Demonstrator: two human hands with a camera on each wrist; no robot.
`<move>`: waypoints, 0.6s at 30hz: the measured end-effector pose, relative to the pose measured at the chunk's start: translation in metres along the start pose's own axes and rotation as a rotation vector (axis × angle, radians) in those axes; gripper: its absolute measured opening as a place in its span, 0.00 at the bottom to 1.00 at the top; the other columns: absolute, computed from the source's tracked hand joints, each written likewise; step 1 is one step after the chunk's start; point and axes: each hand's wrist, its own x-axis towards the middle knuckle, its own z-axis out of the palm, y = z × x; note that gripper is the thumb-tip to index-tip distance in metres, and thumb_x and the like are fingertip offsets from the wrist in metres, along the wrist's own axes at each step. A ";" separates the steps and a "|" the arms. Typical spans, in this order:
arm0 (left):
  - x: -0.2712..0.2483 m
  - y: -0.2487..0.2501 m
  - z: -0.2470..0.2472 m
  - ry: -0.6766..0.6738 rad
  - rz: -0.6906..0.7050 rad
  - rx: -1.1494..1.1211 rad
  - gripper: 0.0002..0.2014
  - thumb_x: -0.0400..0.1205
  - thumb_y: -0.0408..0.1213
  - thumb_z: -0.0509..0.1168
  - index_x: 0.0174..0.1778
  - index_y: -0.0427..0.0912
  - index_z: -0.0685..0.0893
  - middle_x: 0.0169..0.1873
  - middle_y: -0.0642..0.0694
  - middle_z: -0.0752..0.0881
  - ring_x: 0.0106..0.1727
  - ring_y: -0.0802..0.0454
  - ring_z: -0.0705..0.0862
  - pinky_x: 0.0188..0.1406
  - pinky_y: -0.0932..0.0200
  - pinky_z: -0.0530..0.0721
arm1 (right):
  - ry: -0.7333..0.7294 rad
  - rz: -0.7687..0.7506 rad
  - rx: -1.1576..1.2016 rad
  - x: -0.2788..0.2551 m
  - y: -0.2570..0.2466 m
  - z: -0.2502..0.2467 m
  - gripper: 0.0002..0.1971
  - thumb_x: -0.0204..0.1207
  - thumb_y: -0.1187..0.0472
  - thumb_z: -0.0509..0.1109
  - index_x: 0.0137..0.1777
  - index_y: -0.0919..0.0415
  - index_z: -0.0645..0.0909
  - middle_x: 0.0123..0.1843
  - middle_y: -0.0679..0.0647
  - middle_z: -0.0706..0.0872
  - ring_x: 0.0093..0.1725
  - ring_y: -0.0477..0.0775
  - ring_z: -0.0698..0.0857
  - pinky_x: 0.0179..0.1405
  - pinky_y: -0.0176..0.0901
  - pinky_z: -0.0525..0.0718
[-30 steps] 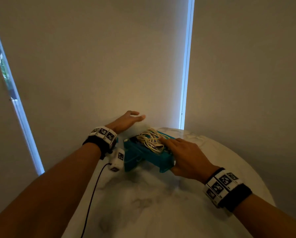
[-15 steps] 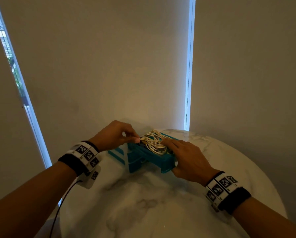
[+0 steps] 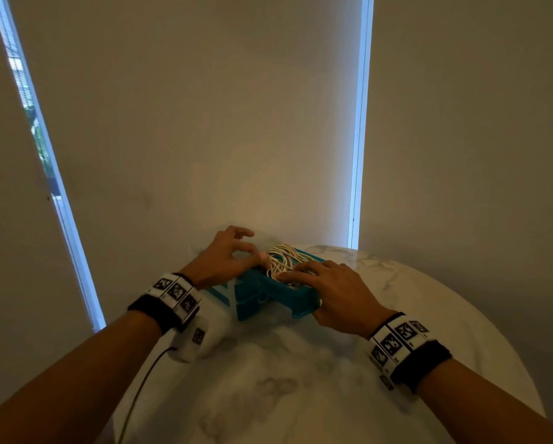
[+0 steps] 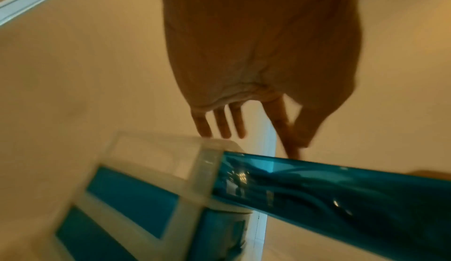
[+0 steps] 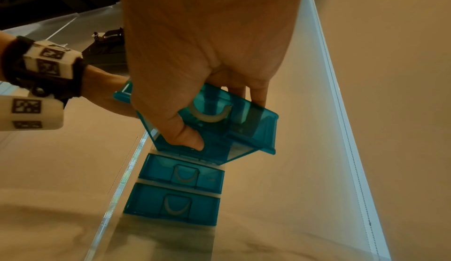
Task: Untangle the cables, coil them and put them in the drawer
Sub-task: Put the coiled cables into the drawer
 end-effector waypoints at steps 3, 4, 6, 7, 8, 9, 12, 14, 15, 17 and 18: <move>0.021 -0.008 0.004 0.064 -0.084 -0.108 0.27 0.90 0.51 0.68 0.86 0.61 0.73 0.78 0.43 0.72 0.73 0.48 0.79 0.69 0.57 0.78 | -0.018 -0.014 0.016 0.010 -0.004 0.000 0.42 0.76 0.51 0.77 0.86 0.24 0.63 0.84 0.40 0.75 0.78 0.58 0.79 0.70 0.62 0.83; 0.030 -0.014 0.005 0.100 -0.148 -0.044 0.26 0.92 0.51 0.65 0.87 0.58 0.72 0.78 0.42 0.73 0.75 0.44 0.78 0.71 0.51 0.78 | -0.019 -0.018 0.020 0.012 -0.005 0.000 0.42 0.76 0.51 0.77 0.86 0.25 0.63 0.84 0.40 0.75 0.78 0.58 0.79 0.71 0.62 0.82; 0.045 -0.025 0.007 0.066 -0.312 0.219 0.25 0.94 0.56 0.53 0.88 0.56 0.71 0.85 0.43 0.72 0.85 0.37 0.69 0.83 0.37 0.68 | -0.017 -0.026 0.024 0.013 -0.004 0.001 0.41 0.78 0.51 0.77 0.86 0.25 0.64 0.84 0.41 0.76 0.78 0.58 0.78 0.72 0.63 0.81; 0.051 -0.028 0.009 -0.002 -0.374 0.305 0.26 0.95 0.57 0.47 0.90 0.56 0.68 0.89 0.46 0.68 0.89 0.37 0.64 0.87 0.33 0.60 | -0.016 -0.030 0.028 0.013 -0.004 0.001 0.40 0.78 0.51 0.77 0.86 0.25 0.65 0.84 0.41 0.76 0.78 0.58 0.79 0.72 0.63 0.81; 0.056 -0.029 0.012 -0.072 -0.408 0.330 0.27 0.95 0.56 0.43 0.91 0.56 0.65 0.92 0.48 0.64 0.91 0.38 0.60 0.89 0.30 0.55 | -0.018 -0.035 0.029 0.014 -0.004 0.001 0.40 0.78 0.51 0.77 0.86 0.25 0.65 0.83 0.41 0.77 0.77 0.58 0.79 0.71 0.63 0.82; 0.059 -0.029 0.015 -0.119 -0.415 0.325 0.28 0.95 0.55 0.41 0.93 0.56 0.61 0.93 0.50 0.60 0.93 0.38 0.58 0.90 0.30 0.51 | -0.018 -0.038 0.022 0.015 -0.005 0.000 0.40 0.77 0.51 0.77 0.85 0.25 0.66 0.82 0.41 0.78 0.76 0.58 0.80 0.69 0.63 0.83; 0.059 -0.028 0.019 -0.157 -0.381 0.363 0.31 0.94 0.60 0.39 0.94 0.57 0.56 0.95 0.51 0.55 0.94 0.38 0.56 0.90 0.29 0.49 | -0.010 -0.042 -0.002 0.023 -0.008 0.002 0.42 0.72 0.53 0.76 0.84 0.25 0.68 0.78 0.42 0.82 0.68 0.60 0.84 0.60 0.63 0.86; 0.056 -0.031 0.019 -0.163 -0.374 0.387 0.35 0.92 0.67 0.39 0.95 0.57 0.56 0.95 0.50 0.55 0.94 0.38 0.56 0.90 0.29 0.49 | -0.014 -0.046 -0.002 0.025 -0.009 0.004 0.42 0.69 0.54 0.75 0.84 0.27 0.70 0.77 0.44 0.83 0.67 0.62 0.85 0.59 0.63 0.86; 0.054 -0.032 0.019 -0.164 -0.367 0.395 0.38 0.90 0.70 0.38 0.95 0.56 0.55 0.95 0.50 0.55 0.94 0.38 0.56 0.90 0.29 0.49 | -0.011 -0.056 0.001 0.025 -0.009 0.006 0.41 0.69 0.54 0.75 0.83 0.28 0.72 0.77 0.45 0.83 0.66 0.63 0.85 0.59 0.64 0.86; 0.052 -0.033 0.019 -0.175 -0.330 0.380 0.44 0.86 0.77 0.37 0.95 0.56 0.55 0.95 0.49 0.55 0.94 0.38 0.56 0.91 0.28 0.50 | -0.005 -0.086 0.004 0.023 -0.012 0.007 0.40 0.69 0.54 0.75 0.83 0.29 0.73 0.76 0.44 0.83 0.65 0.63 0.85 0.59 0.62 0.84; 0.051 -0.033 0.019 -0.183 -0.304 0.361 0.48 0.82 0.81 0.36 0.95 0.57 0.55 0.95 0.50 0.55 0.94 0.39 0.56 0.91 0.27 0.50 | -0.007 -0.103 -0.002 0.021 -0.015 0.008 0.40 0.69 0.53 0.74 0.83 0.30 0.73 0.75 0.44 0.82 0.65 0.62 0.84 0.58 0.60 0.81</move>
